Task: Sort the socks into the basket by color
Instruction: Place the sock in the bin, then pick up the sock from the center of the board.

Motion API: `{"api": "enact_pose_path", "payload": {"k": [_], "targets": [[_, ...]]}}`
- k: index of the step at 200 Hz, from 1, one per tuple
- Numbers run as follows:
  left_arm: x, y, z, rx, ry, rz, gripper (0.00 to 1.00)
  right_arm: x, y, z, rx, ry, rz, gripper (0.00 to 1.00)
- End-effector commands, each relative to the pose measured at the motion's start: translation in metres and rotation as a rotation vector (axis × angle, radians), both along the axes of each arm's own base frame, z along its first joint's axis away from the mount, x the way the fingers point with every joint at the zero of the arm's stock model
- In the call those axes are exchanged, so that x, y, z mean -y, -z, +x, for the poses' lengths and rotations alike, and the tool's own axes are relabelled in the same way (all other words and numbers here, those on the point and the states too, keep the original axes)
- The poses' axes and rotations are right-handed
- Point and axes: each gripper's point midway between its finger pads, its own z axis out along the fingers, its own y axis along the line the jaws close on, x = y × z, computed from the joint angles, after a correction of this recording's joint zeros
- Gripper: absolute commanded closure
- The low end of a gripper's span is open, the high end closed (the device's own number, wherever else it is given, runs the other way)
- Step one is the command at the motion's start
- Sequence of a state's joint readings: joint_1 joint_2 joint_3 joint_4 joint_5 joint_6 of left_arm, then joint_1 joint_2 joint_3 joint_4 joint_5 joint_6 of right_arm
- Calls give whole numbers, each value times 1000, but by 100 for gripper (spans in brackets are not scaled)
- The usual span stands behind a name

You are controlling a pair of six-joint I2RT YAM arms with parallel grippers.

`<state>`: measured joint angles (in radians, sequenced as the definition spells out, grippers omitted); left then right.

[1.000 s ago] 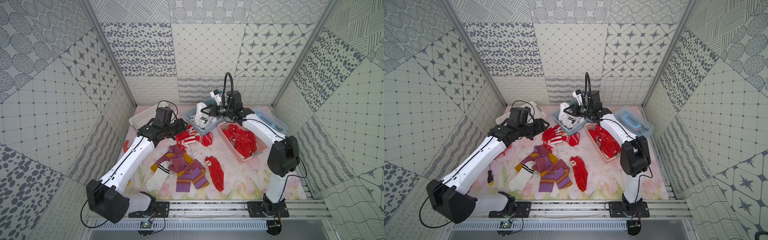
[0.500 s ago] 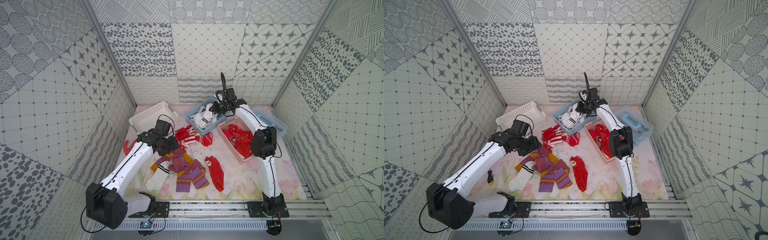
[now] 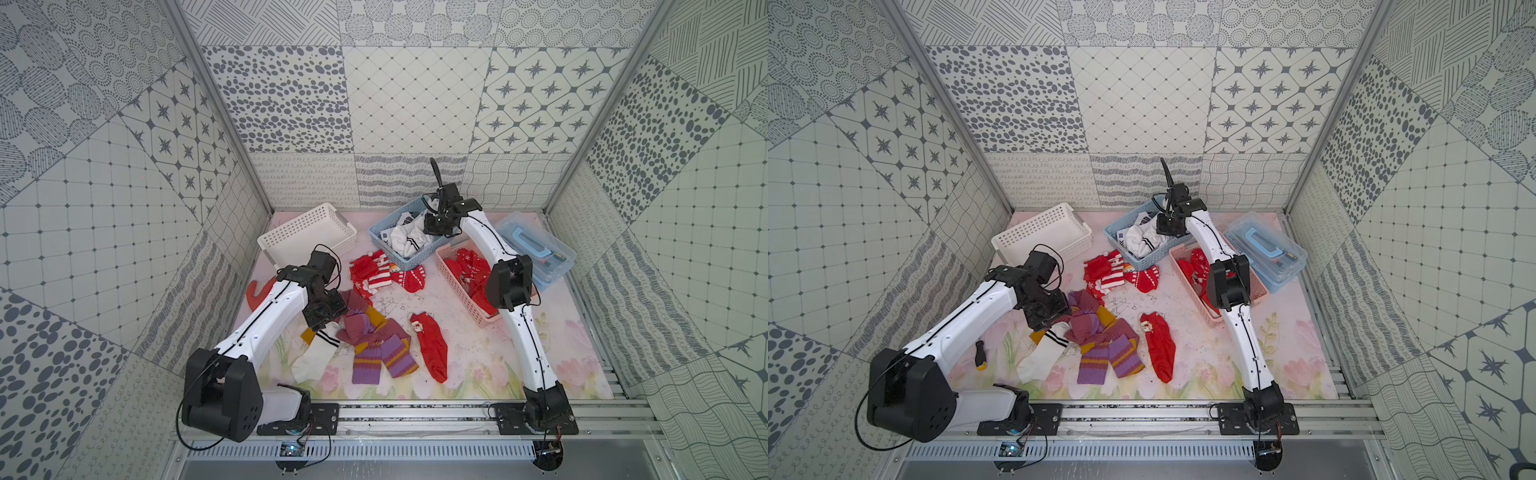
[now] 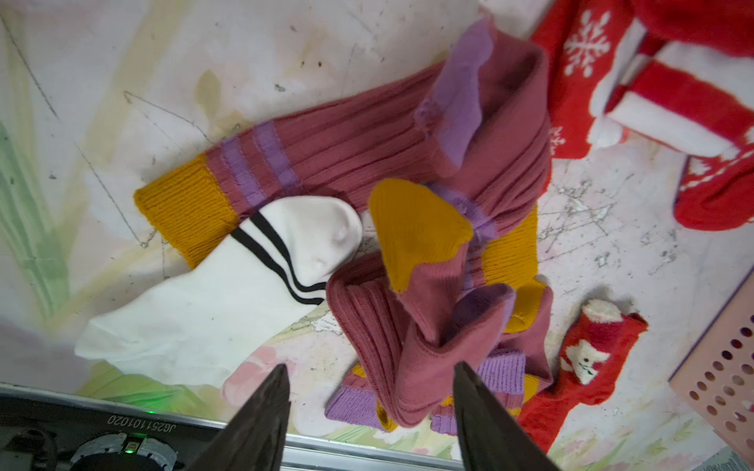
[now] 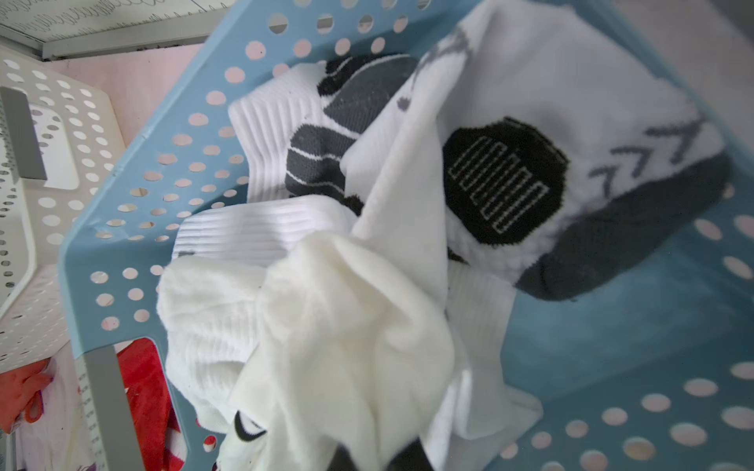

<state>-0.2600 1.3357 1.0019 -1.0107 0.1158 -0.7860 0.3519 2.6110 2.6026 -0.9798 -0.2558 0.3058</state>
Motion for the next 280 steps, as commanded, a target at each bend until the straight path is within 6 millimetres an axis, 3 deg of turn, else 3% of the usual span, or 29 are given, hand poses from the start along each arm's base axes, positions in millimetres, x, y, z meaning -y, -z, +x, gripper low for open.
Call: {"api": "enact_pose_path", "payload": {"k": [1,91,176,244,280], "targets": [[-15,12,-20,-118,-13,71,37,2,-13,0,36,-15,-29,79],[-22,44,-22,-197,-34,127,36,2,-89,-8,158,-35,10,3],[-25,70,-10,-197,-62,161,36,-15,-151,-37,236,-103,69,2],[-32,59,16,-64,-79,204,35,-27,-161,-50,247,-146,96,2],[-27,78,12,-118,-69,186,42,-31,-163,-52,249,-157,106,2]]}}
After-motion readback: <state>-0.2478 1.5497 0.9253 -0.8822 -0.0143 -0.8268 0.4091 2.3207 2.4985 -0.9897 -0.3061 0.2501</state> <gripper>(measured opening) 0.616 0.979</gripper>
